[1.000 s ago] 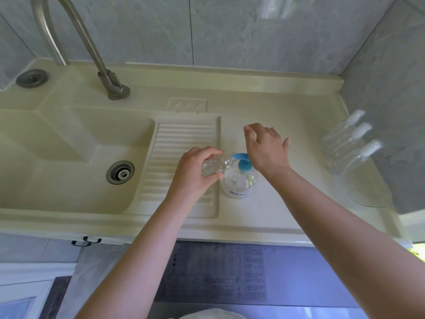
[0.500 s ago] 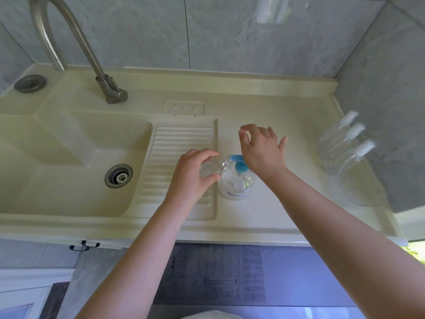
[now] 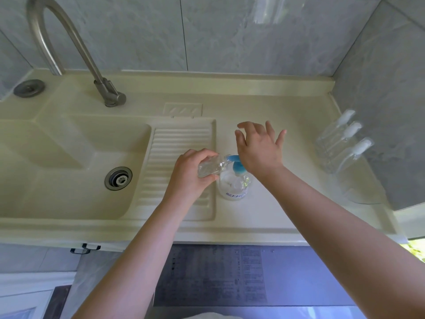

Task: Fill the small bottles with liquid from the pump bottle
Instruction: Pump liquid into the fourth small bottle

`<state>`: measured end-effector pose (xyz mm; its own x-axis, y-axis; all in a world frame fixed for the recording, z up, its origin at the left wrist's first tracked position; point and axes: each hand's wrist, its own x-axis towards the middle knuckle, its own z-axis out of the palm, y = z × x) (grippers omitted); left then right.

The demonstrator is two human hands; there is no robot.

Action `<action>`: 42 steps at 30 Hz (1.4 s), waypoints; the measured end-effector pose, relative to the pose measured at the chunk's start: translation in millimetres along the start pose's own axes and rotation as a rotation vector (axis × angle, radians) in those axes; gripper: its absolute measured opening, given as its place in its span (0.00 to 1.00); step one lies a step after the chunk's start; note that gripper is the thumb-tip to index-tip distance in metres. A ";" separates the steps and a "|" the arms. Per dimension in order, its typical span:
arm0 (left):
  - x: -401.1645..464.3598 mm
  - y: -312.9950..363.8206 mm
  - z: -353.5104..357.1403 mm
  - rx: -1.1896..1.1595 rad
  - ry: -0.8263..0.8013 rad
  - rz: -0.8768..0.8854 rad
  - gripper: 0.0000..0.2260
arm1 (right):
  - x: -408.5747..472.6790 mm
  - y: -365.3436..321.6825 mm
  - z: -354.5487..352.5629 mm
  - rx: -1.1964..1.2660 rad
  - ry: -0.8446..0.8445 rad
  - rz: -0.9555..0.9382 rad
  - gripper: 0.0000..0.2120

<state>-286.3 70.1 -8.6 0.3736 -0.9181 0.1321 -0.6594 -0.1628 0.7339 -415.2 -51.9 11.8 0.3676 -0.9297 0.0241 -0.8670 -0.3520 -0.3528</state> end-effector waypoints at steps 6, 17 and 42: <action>0.1 -2.0 2.6 0.030 0.013 0.006 0.20 | -2.7 -1.0 3.6 -0.053 -0.044 -0.022 0.19; -1.2 -2.1 6.1 -0.024 0.025 -0.012 0.19 | -3.8 -4.9 -4.4 -0.053 0.053 -0.069 0.19; -3.6 -6.7 9.0 -0.031 0.011 -0.021 0.20 | -8.0 -1.3 9.1 -0.025 0.009 -0.048 0.20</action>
<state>-289.0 71.1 -20.0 0.3944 -0.9106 0.1232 -0.6307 -0.1708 0.7570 -413.9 -43.0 3.5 0.4064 -0.9124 0.0489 -0.8563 -0.3990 -0.3280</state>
